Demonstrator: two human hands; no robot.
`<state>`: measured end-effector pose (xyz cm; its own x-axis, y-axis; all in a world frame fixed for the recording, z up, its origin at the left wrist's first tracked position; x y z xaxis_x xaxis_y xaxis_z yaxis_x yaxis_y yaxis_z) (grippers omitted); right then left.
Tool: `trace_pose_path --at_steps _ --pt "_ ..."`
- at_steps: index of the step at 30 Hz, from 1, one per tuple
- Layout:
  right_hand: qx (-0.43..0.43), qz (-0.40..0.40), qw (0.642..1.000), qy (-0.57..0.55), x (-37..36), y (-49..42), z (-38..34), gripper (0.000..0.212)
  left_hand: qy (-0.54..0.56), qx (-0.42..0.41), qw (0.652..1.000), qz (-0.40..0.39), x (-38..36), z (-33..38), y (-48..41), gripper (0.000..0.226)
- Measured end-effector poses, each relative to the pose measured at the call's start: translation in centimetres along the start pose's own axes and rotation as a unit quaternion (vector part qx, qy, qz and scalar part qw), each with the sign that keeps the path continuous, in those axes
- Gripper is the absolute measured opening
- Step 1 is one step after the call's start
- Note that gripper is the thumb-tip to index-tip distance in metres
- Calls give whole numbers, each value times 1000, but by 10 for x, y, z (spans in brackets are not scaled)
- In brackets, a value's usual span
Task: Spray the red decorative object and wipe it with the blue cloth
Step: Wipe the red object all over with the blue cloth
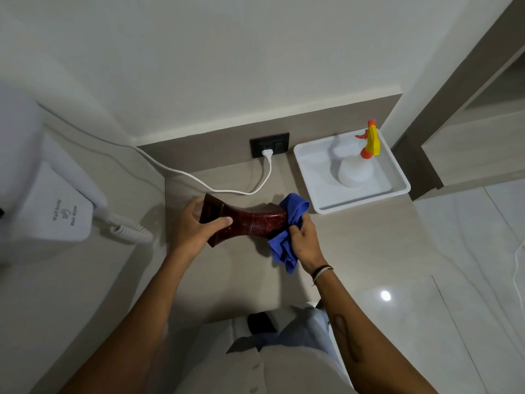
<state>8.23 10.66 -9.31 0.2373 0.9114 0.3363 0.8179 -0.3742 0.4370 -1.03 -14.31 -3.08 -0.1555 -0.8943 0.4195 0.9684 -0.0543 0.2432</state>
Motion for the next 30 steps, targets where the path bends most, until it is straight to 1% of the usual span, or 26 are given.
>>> trace_pose_path --at_steps 1,2,5,7,9,10,11,13,15,17,18,19,20,21,22,24,25,26,27,28,29,30 --pt "-3 4 1000 -9 1 -3 -2 39 -3 14 1000 -1 -1 1 0 75" --pt "0 10 1000 -14 2 -5 -5 37 -1 27 999 -20 -1 1 -2 85" --pt "2 23 1000 -13 4 -14 -10 36 18 47 989 -136 -3 1 -2 94" --pt "25 27 999 17 3 -15 -14 44 -22 22 981 -191 0 2 2 99" --pt "81 24 993 84 0 -10 -18 59 -75 -19 975 -210 4 -1 3 108" --pt "115 13 984 138 -4 -6 -19 67 -95 -38 973 -206 5 -2 4 111" --pt "147 -3 969 197 -10 -1 -18 77 -106 -56 974 -191 4 -1 5 109" --pt "199 -41 941 270 -31 14 -19 97 -107 -76 981 -145 0 4 6 92" --pt "260 -70 927 262 -57 36 -30 111 -115 -86 982 -122 -5 5 9 81" --pt "347 -82 906 228 -80 55 -43 112 -112 -51 987 -103 -5 -7 8 76" --pt "379 -87 893 228 -85 60 -45 112 -109 -21 990 -86 -3 -10 9 76" --pt "396 -90 881 241 -86 62 -43 114 -112 -1 991 -72 -1 -11 11 83" --pt "397 -92 876 258 -80 58 -39 117 -105 -10 992 -75 1 -8 12 90" --pt "377 -93 880 275 -70 51 -32 117 -116 -37 988 -93 2 -7 11 94" --pt "345 -88 886 296 -57 43 -22 113 -122 -56 985 -106 2 -3 12 93" --pt "278 -51 892 353 -30 27 -6 99 -137 -82 982 -104 1 5 12 88" --pt "256 -36 896 362 -23 23 -2 95 -138 -84 981 -104 0 7 11 87" --pt "246 -34 905 346 -23 23 -3 96 -138 -85 981 -102 -2 8 11 86" --pt "247 -50 915 314 -29 27 -12 102 -135 -83 982 -100 -4 9 11 85" --pt "266 -72 921 276 -42 35 -22 108 -133 -81 983 -99 -4 8 12 86" --pt "298 -88 919 241 -57 45 -33 109 -120 -74 985 -101 -4 8 13 90" --pt "334 -96 911 221 -70 55 -41 106 -101 -60 989 -94 -3 6 13 98"
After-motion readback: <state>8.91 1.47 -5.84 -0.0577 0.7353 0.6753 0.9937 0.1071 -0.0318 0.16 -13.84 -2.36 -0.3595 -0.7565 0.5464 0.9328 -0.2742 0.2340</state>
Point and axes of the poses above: each hand's wrist, its own y-axis away from the middle knuckle, its own x-axis out of the back of the hand, z = x × y, the point moved 1 cm from there along -y, towards the middle knuckle, and after that the axes turned 8 degrees about y, right-handed, at the moved point
